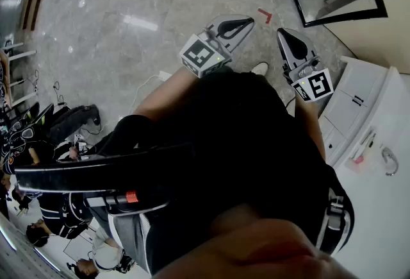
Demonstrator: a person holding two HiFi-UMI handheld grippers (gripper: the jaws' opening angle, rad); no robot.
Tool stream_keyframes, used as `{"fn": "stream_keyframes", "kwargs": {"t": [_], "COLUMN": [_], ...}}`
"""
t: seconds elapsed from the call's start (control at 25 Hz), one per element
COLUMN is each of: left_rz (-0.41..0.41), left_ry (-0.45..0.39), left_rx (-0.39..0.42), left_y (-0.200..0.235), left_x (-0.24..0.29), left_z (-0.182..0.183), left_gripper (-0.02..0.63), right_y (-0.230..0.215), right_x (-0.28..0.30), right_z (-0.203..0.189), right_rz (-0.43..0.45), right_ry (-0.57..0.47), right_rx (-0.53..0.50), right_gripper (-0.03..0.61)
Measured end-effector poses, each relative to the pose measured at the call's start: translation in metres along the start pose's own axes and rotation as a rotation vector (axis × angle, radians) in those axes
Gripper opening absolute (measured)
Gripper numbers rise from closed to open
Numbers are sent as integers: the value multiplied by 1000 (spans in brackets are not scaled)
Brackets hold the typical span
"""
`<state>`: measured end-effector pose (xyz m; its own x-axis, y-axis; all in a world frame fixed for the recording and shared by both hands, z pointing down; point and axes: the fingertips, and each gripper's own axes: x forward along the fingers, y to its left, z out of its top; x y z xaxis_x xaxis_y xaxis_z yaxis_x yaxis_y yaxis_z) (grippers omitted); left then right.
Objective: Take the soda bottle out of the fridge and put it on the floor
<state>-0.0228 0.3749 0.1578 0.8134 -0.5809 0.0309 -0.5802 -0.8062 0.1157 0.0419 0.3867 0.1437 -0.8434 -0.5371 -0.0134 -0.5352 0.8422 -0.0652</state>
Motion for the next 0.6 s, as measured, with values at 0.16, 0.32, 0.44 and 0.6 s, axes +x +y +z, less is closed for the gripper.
{"fn": "stream_keyframes", "kwargs": {"t": [0.16, 0.32, 0.44, 0.6], "left_rz": [-4, -16, -21, -24], "left_ry": [14, 15, 12, 17], "left_rx": [-5, -9, -8, -9], "left_y": [-3, -8, -13, -15], "left_x": [2, 4, 6, 13], "left_z": [-5, -4, -3, -2], "left_gripper": [2, 2, 2, 2], "right_y": [2, 3, 2, -4], "right_x": [1, 0, -2, -6], "right_z": [1, 5, 7, 9], "right_rz": [12, 15, 17, 15], "right_ry": [-4, -12, -13, -19], "right_rx": [-2, 0, -2, 9], "right_gripper": [9, 9, 9, 9]}}
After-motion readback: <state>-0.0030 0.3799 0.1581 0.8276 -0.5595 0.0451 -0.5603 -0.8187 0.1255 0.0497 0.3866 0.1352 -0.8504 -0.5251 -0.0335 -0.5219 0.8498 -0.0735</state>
